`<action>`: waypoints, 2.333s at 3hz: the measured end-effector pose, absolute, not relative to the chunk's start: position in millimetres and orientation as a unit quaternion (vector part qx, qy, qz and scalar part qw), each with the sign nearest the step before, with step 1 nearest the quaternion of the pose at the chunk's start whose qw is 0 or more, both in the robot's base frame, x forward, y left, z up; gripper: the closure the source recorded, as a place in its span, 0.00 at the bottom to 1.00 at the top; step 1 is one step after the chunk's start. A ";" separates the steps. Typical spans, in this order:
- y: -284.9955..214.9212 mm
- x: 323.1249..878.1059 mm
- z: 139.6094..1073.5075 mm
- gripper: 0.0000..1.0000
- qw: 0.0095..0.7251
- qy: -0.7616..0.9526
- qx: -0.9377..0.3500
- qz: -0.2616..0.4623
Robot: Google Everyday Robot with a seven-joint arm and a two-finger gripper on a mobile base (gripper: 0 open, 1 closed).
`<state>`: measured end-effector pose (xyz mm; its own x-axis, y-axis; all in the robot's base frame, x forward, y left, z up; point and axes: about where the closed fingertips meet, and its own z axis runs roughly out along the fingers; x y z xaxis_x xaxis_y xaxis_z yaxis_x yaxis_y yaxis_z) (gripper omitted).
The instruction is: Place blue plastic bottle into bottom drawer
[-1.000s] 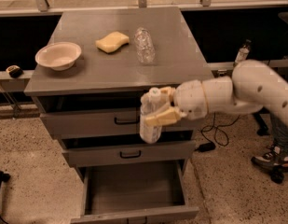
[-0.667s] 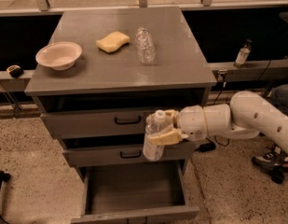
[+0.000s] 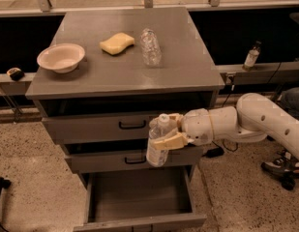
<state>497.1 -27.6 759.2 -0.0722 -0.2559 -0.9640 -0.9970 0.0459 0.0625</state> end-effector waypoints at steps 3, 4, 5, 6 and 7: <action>-61.5 548.7 529.8 1.00 0.467 0.679 -0.470 0.316; -59.6 550.7 528.3 1.00 0.468 0.681 -0.467 0.315; -57.1 554.8 503.8 1.00 0.455 0.690 -0.462 0.323; -57.0 555.2 439.9 1.00 0.460 0.690 -0.455 0.323; -58.3 541.8 347.1 1.00 0.468 0.683 -0.448 0.336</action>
Offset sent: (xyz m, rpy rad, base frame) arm 0.0839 -0.0433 -0.2815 -0.1850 -0.0666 -0.4441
